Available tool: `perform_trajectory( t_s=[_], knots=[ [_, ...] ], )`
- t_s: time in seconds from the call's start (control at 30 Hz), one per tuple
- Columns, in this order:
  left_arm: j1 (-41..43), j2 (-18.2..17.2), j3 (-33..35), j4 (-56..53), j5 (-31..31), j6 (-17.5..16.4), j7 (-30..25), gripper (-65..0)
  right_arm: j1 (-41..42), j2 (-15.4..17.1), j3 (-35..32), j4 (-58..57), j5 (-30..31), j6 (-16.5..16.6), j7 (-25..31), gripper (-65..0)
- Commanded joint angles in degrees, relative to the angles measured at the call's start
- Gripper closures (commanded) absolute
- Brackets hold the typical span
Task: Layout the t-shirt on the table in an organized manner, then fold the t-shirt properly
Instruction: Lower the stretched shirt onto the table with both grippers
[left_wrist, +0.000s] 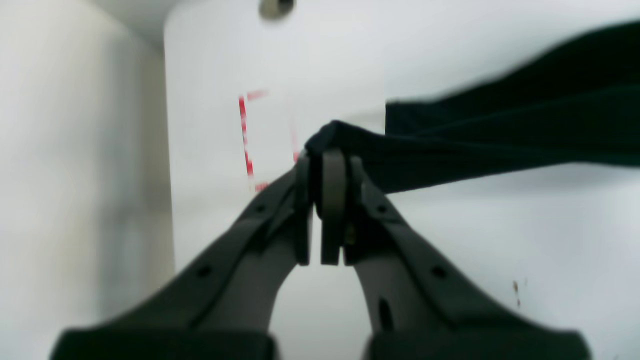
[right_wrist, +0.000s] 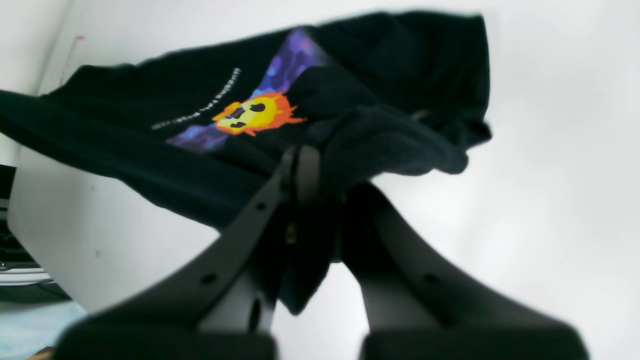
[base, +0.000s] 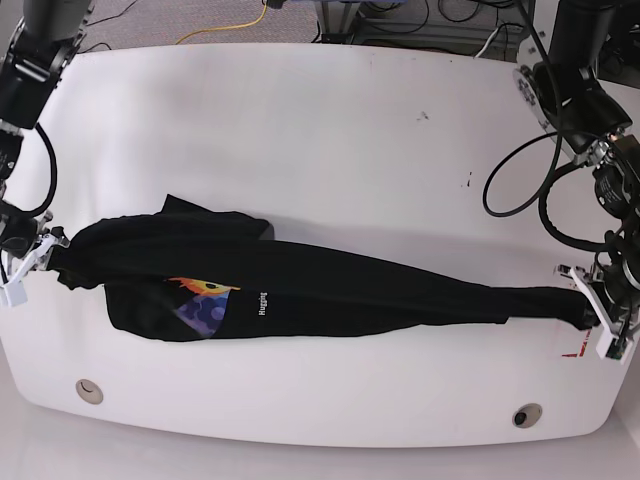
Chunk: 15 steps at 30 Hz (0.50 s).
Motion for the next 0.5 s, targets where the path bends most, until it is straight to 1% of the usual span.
perform_trajectory(
  t_s=[0.0,0.27,0.37,0.47],
  knots=[
    [1.9,-0.8,-0.4,2.3,-0.1,-0.1,-1.2,0.0,-3.8,1.3,1.0,4.3,1.1,0.1,1.3,0.0],
    [12.8,-0.9,-4.9,4.1,-0.3,-0.1,-1.2,0.0,-14.9,-0.9,3.0,9.1,1.1,0.1,1.1,0.0],
    [16.7,-2.9,-7.0,4.1,-0.3,-0.1,-1.2,0.0,-19.1,-2.4,3.2,11.8,1.1,0.1,1.1,0.0],
    [20.0,-3.7,-8.4,4.1,-0.2,-0.1,-1.2,0.0,-23.0,-3.8,3.4,14.6,1.1,0.1,1.1,0.0]
  ],
)
